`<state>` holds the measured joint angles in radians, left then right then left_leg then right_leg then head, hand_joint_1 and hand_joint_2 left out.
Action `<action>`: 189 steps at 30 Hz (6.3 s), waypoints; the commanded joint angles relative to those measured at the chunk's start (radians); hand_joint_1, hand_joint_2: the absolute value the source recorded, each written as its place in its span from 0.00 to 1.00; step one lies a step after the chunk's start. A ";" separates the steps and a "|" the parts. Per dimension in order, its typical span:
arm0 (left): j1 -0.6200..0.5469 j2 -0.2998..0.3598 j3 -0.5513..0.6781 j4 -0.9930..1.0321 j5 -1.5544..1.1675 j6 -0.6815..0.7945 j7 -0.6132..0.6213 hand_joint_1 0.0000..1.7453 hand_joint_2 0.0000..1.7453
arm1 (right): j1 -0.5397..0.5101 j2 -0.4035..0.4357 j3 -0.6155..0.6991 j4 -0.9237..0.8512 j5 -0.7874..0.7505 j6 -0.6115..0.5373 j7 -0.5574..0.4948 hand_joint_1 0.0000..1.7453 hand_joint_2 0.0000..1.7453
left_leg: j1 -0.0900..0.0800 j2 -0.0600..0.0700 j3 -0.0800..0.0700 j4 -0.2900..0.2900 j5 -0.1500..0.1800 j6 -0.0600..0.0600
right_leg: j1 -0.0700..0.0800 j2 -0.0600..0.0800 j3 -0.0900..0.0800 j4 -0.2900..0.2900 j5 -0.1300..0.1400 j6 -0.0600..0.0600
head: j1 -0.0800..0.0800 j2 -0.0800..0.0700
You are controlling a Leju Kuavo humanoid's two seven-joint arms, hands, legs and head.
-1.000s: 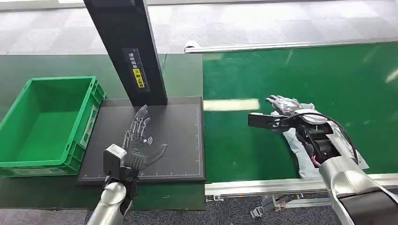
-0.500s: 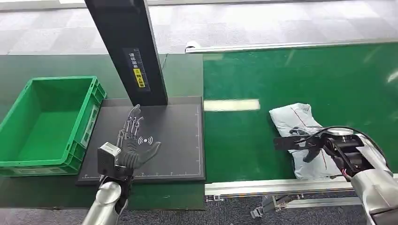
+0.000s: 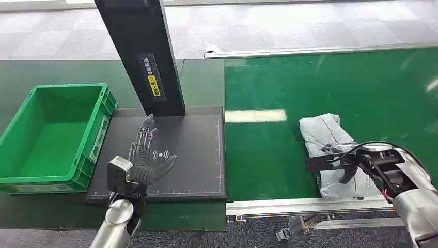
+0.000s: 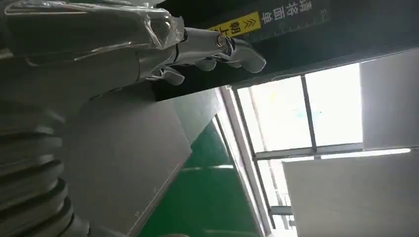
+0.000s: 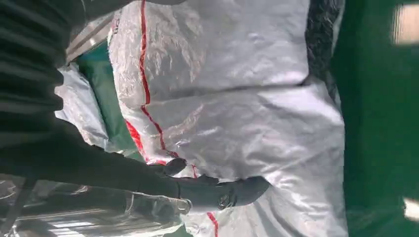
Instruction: Moved the parcel from conveyor to table for the left to box.
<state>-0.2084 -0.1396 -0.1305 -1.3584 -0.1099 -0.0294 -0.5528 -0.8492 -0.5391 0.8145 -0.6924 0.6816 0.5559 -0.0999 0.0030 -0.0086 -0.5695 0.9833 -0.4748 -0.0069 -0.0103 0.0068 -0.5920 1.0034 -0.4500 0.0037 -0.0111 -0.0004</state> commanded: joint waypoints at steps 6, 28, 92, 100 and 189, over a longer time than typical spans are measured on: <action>-0.033 0.026 -0.060 0.062 0.024 0.033 0.026 0.00 1.00 | 0.101 -0.172 0.243 -0.142 -0.098 0.080 0.104 0.19 1.00 | 0.000 -0.009 0.005 -0.002 0.000 0.000 | 0.000 -0.010 0.009 -0.004 -0.003 0.002 | 0.000 0.000; -0.014 0.035 -0.071 0.031 0.033 0.063 0.039 0.00 1.00 | 0.005 -0.095 0.357 -0.090 -0.153 0.042 0.100 1.00 1.00 | 0.000 -0.004 0.008 0.000 -0.001 0.001 | 0.000 -0.004 0.012 -0.002 -0.002 0.003 | 0.000 0.000; -0.008 -0.088 0.038 0.031 0.057 0.435 -0.131 0.00 1.00 | -0.037 0.732 0.120 -0.140 0.116 -0.946 -0.414 1.00 1.00 | 0.001 0.002 0.001 0.000 -0.001 0.000 | 0.001 -0.001 0.002 0.000 -0.003 0.002 | 0.000 0.000; -0.073 -0.102 -0.014 0.117 0.080 0.402 -0.130 0.00 1.00 | 0.016 0.769 0.107 -0.056 -0.028 -0.877 -0.460 1.00 1.00 | 0.001 -0.001 0.002 -0.001 0.000 0.001 | 0.001 -0.003 0.004 -0.001 -0.003 0.002 | 0.000 0.000; -0.253 0.016 -0.195 0.685 -0.733 0.216 0.527 0.00 1.00 | 0.275 0.611 -0.507 -0.393 -0.587 -0.654 -0.598 0.00 1.00 | 0.000 0.005 0.012 -0.004 0.001 0.001 | 0.000 0.004 0.013 -0.002 0.000 0.002 | 0.000 0.000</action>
<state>-0.4914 -0.1675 -0.3429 -0.8424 -0.8178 0.2288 -0.0461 -0.5288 0.0454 0.3349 -1.1723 0.0923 -0.1049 -0.6962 0.0037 -0.0094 -0.5593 0.9833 -0.4765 -0.0057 -0.0094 0.0056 -0.5775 1.0036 -0.4533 0.0063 -0.0107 -0.0004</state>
